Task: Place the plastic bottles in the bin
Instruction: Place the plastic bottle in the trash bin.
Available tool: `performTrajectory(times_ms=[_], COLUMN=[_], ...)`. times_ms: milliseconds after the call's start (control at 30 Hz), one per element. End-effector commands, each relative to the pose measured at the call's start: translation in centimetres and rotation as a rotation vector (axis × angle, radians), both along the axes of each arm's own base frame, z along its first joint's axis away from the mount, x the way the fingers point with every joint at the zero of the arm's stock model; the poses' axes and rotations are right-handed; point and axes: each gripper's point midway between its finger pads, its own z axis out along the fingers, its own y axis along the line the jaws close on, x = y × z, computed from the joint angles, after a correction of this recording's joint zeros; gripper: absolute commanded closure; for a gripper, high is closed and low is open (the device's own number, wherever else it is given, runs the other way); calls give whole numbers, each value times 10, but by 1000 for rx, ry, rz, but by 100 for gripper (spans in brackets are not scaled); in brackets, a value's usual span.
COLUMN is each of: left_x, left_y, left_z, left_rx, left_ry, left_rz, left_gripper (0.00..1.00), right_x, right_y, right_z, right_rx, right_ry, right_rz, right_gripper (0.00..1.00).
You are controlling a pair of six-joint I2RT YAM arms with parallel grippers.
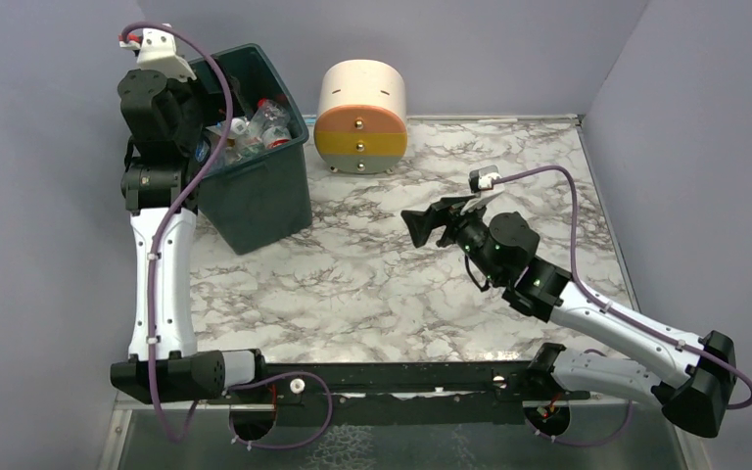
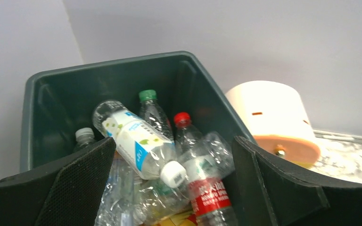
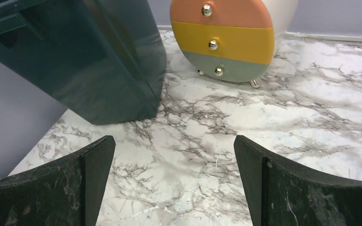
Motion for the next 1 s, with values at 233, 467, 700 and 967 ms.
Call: performTrajectory(times_ms=[233, 467, 700, 967], left_x=[-55, -92, -117, -139], left_y=[-64, -93, -94, -90], left_z=[-18, -48, -97, -159], left_rx=[-117, -182, -249, -288], left_ry=[36, 102, 171, 294], left_rz=[-321, -476, -443, -389], left_gripper=[1, 1, 1, 1], right_x=[1, 0, -3, -9], right_y=[-29, -39, -50, -53], right_z=[-10, -19, -27, -43], right_rx=[-33, -49, -52, -56], right_ry=[38, 68, 88, 114], right_rz=[-122, -162, -195, -186], right_gripper=[0, 1, 0, 0])
